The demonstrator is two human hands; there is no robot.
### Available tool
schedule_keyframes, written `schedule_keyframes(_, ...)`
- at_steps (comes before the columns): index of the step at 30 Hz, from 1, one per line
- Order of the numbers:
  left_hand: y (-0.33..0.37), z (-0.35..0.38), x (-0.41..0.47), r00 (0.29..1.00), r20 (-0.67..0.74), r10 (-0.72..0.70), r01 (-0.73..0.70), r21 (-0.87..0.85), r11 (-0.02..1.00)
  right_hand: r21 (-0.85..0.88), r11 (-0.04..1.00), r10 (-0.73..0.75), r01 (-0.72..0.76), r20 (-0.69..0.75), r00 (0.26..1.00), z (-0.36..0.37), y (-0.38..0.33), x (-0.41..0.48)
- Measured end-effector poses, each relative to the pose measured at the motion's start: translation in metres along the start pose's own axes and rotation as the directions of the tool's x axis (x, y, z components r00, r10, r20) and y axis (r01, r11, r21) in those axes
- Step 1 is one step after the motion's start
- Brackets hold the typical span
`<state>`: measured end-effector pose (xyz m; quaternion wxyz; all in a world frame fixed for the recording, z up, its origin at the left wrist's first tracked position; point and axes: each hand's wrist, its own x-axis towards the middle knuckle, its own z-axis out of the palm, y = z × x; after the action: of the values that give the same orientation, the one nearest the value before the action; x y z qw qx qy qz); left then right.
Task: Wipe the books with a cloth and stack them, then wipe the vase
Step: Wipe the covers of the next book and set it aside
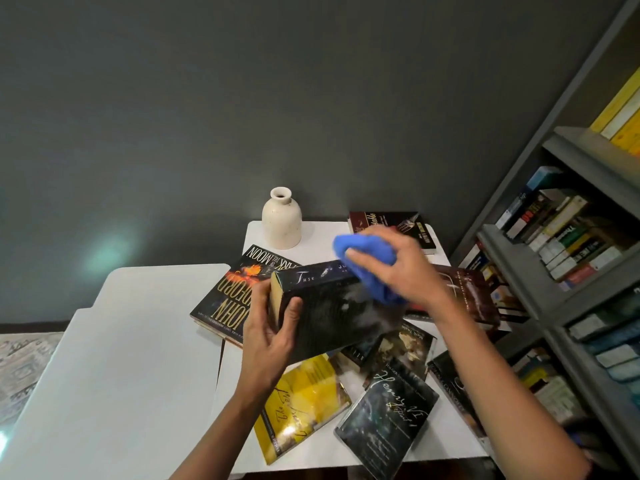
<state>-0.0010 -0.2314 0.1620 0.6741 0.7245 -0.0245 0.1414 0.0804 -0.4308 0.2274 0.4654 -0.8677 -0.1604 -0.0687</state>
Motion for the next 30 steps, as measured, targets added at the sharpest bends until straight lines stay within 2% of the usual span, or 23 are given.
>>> schedule_keyframes(2,-0.005,-0.003,0.001,1.000,-0.025,0.004,-0.002,0.077,0.997,-0.022,0.992,-0.119,0.125,0.177,0.977,0.011,-0.010,-0.007)
schedule_keyframes(4,-0.006,-0.006,0.001,0.999,-0.041,0.002,0.002,0.098,0.995,-0.021,0.973,-0.218,0.229,0.234,0.948,0.020,-0.018,-0.011)
schedule_keyframes(8,0.000,-0.008,0.003,0.999,-0.053,0.002,0.002,0.085,0.996,0.043,0.966,-0.254,0.253,0.296,0.921,0.017,-0.030,-0.013)
schedule_keyframes(10,0.003,-0.011,0.005,0.998,-0.067,-0.012,0.016,0.051,0.999,-0.001,0.970,-0.234,0.244,0.273,0.933,0.000,-0.020,-0.009)
schedule_keyframes(13,0.004,-0.018,0.007,0.996,-0.085,-0.024,0.024,-0.010,1.000,-0.131,0.980,-0.126,0.152,0.191,0.974,-0.031,0.009,-0.006)
schedule_keyframes(16,0.005,-0.020,0.007,0.995,-0.079,-0.068,0.062,-0.072,0.995,-0.202,0.979,-0.025,0.012,-0.060,0.998,-0.038,0.035,-0.011)
schedule_keyframes(17,0.007,-0.017,0.007,0.992,-0.079,-0.100,0.092,-0.105,0.990,-0.160,0.986,0.014,-0.039,-0.159,0.987,-0.037,0.040,-0.012)
schedule_keyframes(19,0.009,-0.012,0.009,0.977,-0.078,-0.198,0.180,-0.194,0.964,0.068,0.993,0.112,-0.098,-0.263,0.958,-0.032,0.041,-0.011)
schedule_keyframes(21,0.008,-0.010,0.015,0.951,-0.056,-0.305,0.280,-0.274,0.920,0.232,0.963,0.197,-0.139,-0.251,0.948,-0.030,0.036,-0.008)
schedule_keyframes(25,0.006,-0.016,0.030,0.886,0.019,-0.463,0.446,-0.304,0.842,0.218,0.963,0.197,-0.156,-0.179,0.964,-0.034,0.029,0.006)
schedule_keyframes(27,0.006,-0.018,0.035,0.887,0.007,-0.462,0.452,-0.227,0.863,0.210,0.966,0.189,-0.152,-0.169,0.967,-0.035,0.028,0.012)
schedule_keyframes(30,0.007,-0.023,0.040,0.921,-0.033,-0.389,0.385,-0.086,0.919,0.265,0.949,0.214,-0.170,-0.148,0.965,-0.033,0.025,0.016)
